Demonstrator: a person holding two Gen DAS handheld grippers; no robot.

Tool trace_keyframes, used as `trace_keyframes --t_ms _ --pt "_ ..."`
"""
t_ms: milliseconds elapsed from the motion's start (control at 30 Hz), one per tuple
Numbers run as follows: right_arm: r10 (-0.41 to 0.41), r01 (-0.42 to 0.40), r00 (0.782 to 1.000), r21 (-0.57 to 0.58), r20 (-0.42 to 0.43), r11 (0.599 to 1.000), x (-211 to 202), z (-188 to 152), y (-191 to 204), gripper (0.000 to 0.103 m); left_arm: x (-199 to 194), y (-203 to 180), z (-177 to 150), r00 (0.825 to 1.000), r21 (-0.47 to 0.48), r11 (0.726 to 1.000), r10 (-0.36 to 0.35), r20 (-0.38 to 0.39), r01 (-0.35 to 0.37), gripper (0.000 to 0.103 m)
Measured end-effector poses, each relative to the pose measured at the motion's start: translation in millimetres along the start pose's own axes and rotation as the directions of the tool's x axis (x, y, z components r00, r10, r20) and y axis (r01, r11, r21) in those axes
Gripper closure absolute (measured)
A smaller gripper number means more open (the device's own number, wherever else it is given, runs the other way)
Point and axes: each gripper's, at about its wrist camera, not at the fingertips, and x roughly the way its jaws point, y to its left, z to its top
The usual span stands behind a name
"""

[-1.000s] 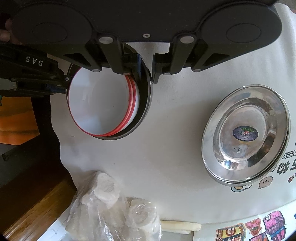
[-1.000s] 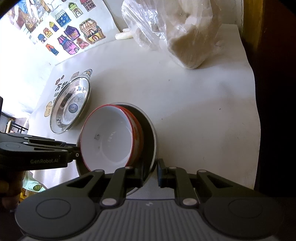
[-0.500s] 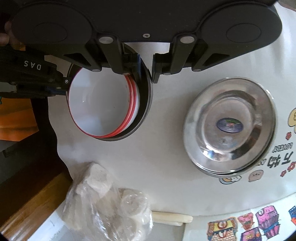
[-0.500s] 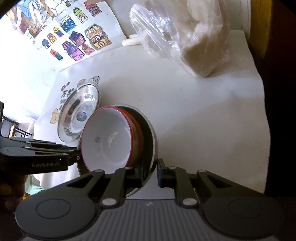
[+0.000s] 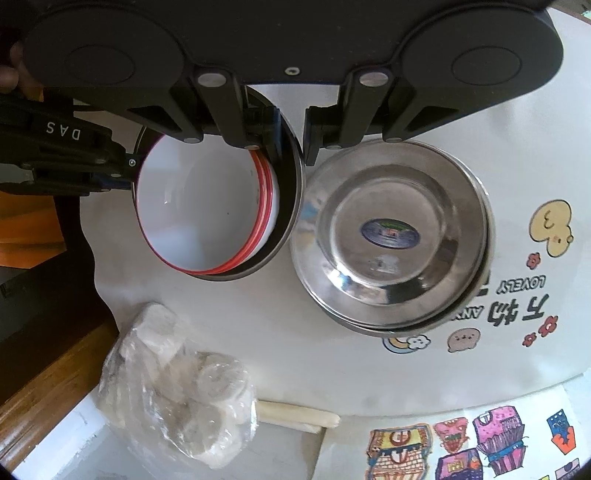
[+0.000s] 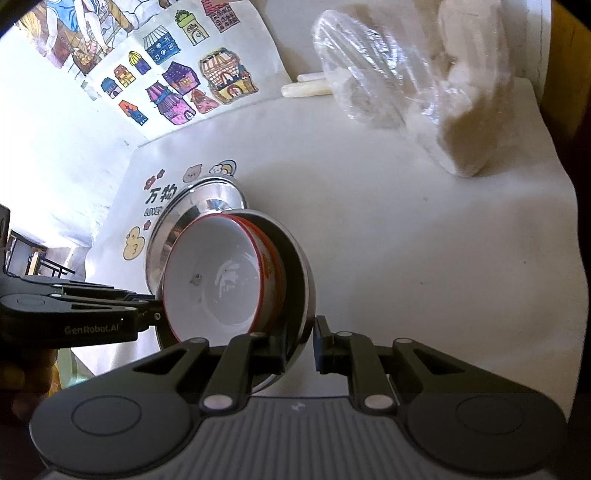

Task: Organize plates and bowls
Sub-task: 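Carry the bowl stack with both tools over the large steel dish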

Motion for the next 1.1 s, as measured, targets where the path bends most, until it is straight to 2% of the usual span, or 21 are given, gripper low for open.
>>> trace_keyframes --t_ms 633,1100 --pt "-0.035 0.034 0.999 0.050 0.021 0.998 20.3 8.0 41.4 0.087 -6.2 48.8 17.5 0.999 0.049 0.998 -0.036 -0.023 0.037 0.092" --pt "-0.044 0.042 0.999 0.056 0.032 0.998 40.0 20.3 66.7 0.087 -11.2 85.0 26.5 0.999 0.040 0.998 -0.047 -0.019 0.048 0.092"
